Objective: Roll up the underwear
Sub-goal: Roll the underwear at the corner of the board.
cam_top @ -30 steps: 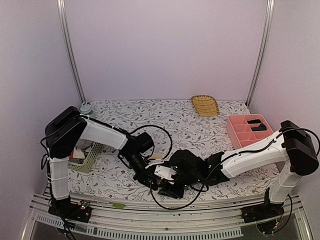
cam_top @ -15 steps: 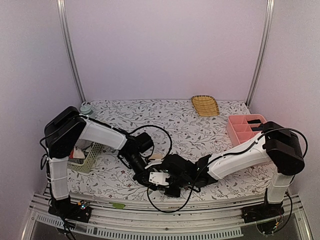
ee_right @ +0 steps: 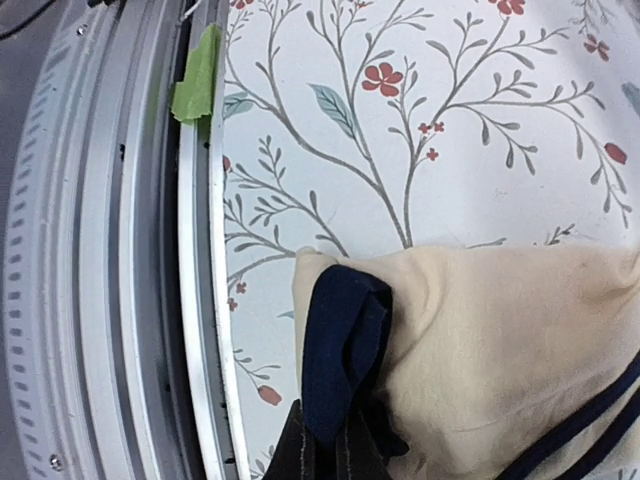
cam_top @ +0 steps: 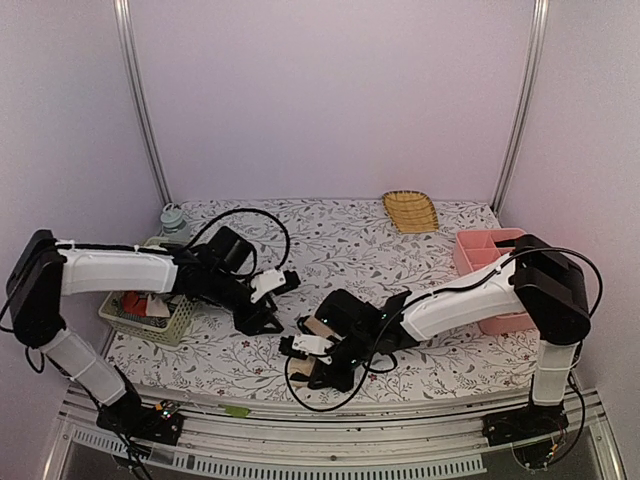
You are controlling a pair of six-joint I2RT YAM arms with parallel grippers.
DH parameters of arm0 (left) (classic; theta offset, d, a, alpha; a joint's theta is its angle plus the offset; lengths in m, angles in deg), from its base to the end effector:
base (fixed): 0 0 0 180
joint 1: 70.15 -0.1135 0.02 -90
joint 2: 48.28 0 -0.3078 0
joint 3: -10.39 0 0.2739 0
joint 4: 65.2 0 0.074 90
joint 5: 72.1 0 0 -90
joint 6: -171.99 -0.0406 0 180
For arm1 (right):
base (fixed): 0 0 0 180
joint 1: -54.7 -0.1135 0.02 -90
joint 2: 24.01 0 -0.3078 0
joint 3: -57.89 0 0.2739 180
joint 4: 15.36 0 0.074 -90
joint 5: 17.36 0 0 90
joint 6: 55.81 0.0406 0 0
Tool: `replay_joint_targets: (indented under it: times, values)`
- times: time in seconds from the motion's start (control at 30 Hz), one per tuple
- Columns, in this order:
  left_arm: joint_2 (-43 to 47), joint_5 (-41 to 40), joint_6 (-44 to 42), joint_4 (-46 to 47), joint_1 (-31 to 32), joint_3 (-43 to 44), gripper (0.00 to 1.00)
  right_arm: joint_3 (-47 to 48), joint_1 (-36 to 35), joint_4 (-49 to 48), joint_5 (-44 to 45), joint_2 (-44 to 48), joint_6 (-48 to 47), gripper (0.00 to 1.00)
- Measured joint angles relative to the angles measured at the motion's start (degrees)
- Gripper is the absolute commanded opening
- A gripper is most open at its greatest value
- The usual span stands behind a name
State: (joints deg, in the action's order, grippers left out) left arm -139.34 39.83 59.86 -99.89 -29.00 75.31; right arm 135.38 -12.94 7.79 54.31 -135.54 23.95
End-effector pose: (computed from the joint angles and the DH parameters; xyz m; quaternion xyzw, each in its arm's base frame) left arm 0.2355 -0.2259 0.2031 0.5392 0.7838 -0.2224 0.2134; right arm 0.1483 0.3941 0.1519 -0.6302 0.7083 0.2679 0.1712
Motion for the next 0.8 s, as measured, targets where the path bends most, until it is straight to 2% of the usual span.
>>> replay_joint_targets:
  times: [0.07,0.1,0.13,0.17,0.33,0.43,0.57,0.63,0.73,0.8]
  values:
    - [6.2,-5.0,1.1,2.0,-0.2,-1.3,0.64,1.4,1.9,1.4,-5.0,-1.2,2.3,0.00]
    - [8.9,-6.7,1.5,3.0,-0.2,-1.7,0.72,2.1,3.0,2.0,-7.7,-1.9,3.5,0.00]
    - [12.3,-9.1,1.9,4.3,-0.2,-2.5,0.93,2.8,3.9,2.6,-10.3,-2.8,4.7,0.00]
    - [16.4,-11.1,2.5,6.0,-0.2,-3.6,0.96,3.7,4.7,3.4,-12.9,-3.8,5.9,0.00]
    - [36.4,-16.4,2.8,17.2,-0.1,-12.3,0.96,10.2,8.0,8.7,-25.0,-10.0,11.9,0.00]
    - [43.7,-16.6,3.7,20.3,-0.1,-18.1,0.96,11.7,9.0,9.9,-30.9,-12.3,14.6,0.00]
    - [43.6,-15.3,4.5,19.2,0.7,-19.9,0.96,11.7,9.8,10.4,-37.1,-14.2,17.2,0.00]
    - [42.5,-15.4,4.2,18.8,3.4,-21.4,0.96,11.7,10.3,10.5,-39.4,-15.3,18.1,0.00]
    - [42.7,-16.9,3.0,18.0,12.1,-26.2,0.92,11.7,11.3,9.9,-43.7,-16.9,19.1,0.00]
    - [42.4,-16.9,1.8,17.3,17.1,-28.9,0.86,11.2,12.0,9.0,-45.8,-17.4,19.9,0.00]
